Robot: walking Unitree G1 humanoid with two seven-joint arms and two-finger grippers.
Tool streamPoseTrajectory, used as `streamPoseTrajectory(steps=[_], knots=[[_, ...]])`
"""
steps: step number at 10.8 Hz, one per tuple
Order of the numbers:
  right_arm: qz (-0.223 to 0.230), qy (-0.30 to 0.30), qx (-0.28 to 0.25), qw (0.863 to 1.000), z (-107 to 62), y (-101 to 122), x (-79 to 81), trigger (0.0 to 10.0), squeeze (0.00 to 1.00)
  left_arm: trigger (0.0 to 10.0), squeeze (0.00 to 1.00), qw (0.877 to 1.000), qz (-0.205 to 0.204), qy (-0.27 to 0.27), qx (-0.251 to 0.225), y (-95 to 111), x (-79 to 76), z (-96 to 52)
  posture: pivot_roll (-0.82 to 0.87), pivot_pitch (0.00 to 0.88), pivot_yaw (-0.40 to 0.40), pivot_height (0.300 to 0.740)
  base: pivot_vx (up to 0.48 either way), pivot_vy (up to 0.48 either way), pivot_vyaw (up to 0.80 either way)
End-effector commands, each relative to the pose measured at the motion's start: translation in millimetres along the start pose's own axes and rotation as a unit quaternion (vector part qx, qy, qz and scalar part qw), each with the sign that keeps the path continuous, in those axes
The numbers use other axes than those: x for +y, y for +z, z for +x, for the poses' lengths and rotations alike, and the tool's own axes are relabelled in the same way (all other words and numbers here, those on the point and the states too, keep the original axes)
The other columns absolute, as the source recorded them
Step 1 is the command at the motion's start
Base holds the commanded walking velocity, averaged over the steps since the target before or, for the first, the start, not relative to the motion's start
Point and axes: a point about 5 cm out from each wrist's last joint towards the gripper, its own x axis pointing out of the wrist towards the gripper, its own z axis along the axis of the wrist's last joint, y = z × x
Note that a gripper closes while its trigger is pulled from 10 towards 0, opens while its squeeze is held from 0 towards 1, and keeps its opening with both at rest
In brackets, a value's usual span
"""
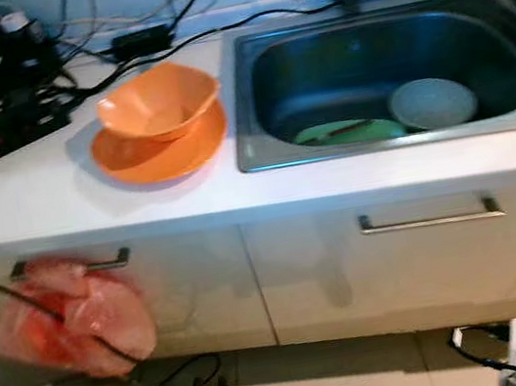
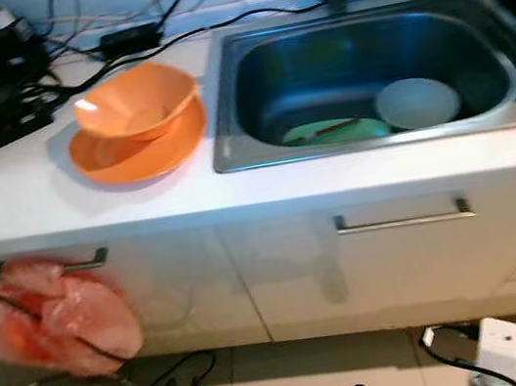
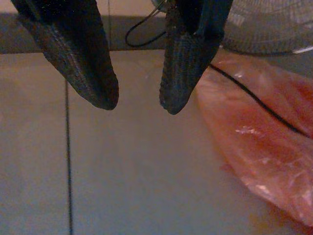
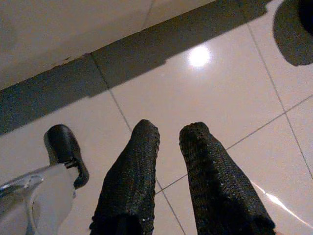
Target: Kitchen organization
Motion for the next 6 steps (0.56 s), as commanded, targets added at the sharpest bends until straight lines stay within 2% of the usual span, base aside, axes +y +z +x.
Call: streamPoseTrajectory(steps=[1,3,4,6], knots=[[-0.009,0.011,0.003,1.0,-0.1,-3,0.5,10.0,0.0,10.0,0.0,0.985,0.046,-0.037,0.164,-49,-7.7,-57.4,0.13,0.163,-0.025,0.74,0.0,0.0,0.0],[-0.027,0.058,-0.005,0.998,-0.8,-2,8.0,10.0,0.0,10.0,0.0,0.983,0.041,-0.06,0.17,-50,-9.7,-56.8,0.13,0.168,-0.025,0.74,0.0,0.0,0.0],[-0.029,0.061,-0.006,0.998,-1.0,-3,8.9,10.0,0.0,10.0,0.0,0.983,0.042,-0.064,0.169,-50,-10.1,-56.8,0.13,0.17,-0.025,0.74,0.0,0.0,0.0],[-0.025,0.069,0.008,0.997,0.7,-4,-1.2,10.0,0.0,10.0,0.0,0.983,0.04,-0.059,0.167,-50,-9.9,-58.1,0.13,0.171,-0.025,0.74,0.0,0.0,0.0]])
